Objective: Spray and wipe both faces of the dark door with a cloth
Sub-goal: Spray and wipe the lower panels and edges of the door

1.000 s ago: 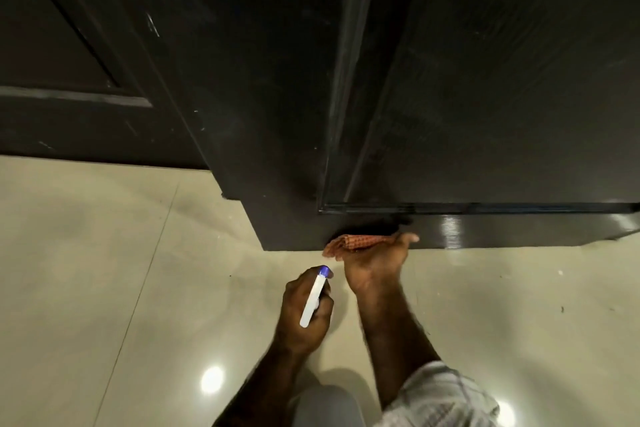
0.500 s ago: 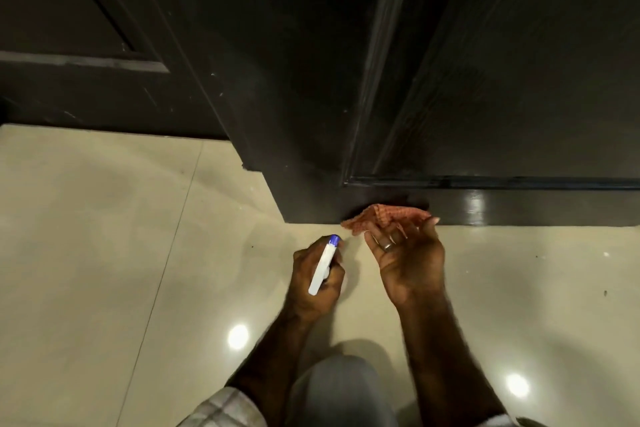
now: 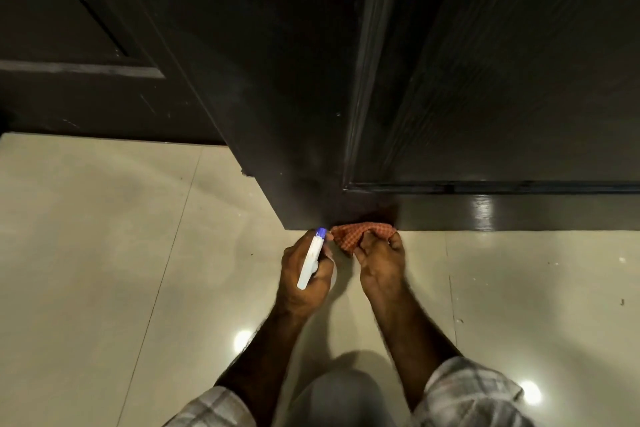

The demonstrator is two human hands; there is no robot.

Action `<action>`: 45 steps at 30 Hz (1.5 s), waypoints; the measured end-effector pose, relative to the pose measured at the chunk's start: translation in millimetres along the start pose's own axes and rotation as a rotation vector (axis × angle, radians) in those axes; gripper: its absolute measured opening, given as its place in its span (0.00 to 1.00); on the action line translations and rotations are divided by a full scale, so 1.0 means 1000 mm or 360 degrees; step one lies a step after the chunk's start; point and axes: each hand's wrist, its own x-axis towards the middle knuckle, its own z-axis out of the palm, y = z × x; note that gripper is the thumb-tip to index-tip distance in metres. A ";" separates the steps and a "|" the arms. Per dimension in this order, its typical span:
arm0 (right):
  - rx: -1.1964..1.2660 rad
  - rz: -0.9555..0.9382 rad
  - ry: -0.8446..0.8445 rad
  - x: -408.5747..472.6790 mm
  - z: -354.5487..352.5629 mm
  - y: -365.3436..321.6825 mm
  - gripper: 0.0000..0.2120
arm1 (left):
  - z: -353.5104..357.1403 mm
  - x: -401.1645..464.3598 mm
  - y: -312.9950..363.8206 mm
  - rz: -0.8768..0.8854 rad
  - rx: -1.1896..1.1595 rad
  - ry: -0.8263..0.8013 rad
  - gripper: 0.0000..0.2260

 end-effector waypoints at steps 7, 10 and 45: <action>-0.0304 -0.1389 -0.0067 -0.041 0.004 -0.029 0.13 | -0.008 0.005 0.005 -0.0491 -0.0226 -0.0314 0.27; -0.0771 -0.1511 0.0062 -0.003 -0.017 0.000 0.11 | -0.006 0.011 0.014 -0.0621 -0.0184 -0.0259 0.18; -0.2438 -0.3797 -0.1101 0.025 0.009 -0.037 0.21 | -0.040 -0.008 -0.026 -0.0368 -0.0221 -0.0122 0.20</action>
